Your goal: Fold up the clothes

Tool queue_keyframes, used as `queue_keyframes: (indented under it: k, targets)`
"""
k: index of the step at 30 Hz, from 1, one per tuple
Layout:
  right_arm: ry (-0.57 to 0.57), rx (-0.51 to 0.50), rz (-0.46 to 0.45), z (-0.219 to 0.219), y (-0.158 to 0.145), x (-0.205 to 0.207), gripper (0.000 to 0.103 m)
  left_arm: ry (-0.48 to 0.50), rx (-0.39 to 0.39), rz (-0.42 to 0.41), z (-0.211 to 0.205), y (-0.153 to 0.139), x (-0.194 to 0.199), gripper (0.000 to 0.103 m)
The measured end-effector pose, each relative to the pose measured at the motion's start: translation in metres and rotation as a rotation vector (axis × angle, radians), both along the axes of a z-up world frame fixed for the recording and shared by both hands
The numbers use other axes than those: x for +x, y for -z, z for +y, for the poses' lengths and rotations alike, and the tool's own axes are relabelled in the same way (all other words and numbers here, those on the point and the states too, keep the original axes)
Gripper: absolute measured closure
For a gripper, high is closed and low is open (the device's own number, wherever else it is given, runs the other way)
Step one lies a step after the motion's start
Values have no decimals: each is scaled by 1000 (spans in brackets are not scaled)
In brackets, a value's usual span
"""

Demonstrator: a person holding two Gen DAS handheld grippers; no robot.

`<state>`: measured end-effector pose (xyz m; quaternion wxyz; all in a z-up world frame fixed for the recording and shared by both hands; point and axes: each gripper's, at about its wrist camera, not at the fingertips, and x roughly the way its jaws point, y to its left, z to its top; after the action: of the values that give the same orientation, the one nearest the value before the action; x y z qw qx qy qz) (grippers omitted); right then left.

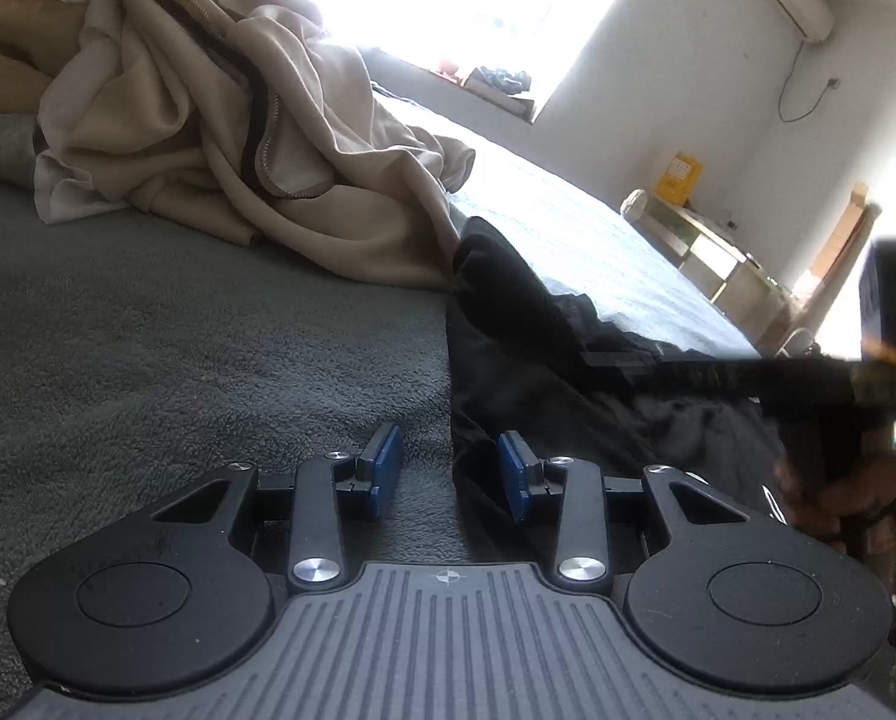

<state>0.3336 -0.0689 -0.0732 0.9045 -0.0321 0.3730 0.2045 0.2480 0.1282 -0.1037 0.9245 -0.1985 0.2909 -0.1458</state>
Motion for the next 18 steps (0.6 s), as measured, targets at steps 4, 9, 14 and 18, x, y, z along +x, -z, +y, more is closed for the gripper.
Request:
queue_keyframes:
  k: [4,9,14,18]
  targets:
    - [107,5,7,-36,-1,-9,74,0,0,-1,1,0,-1,67]
    - [135,144,-15,-52,-18,-7,71,-2,3,-3,0,1,0,67]
    - [-20,122,-57,-10,-27,5,71,-3,8,-5,0,1,-1,67]
    - [-38,130,-48,16,-33,22,58,-4,11,-6,0,1,-2,67]
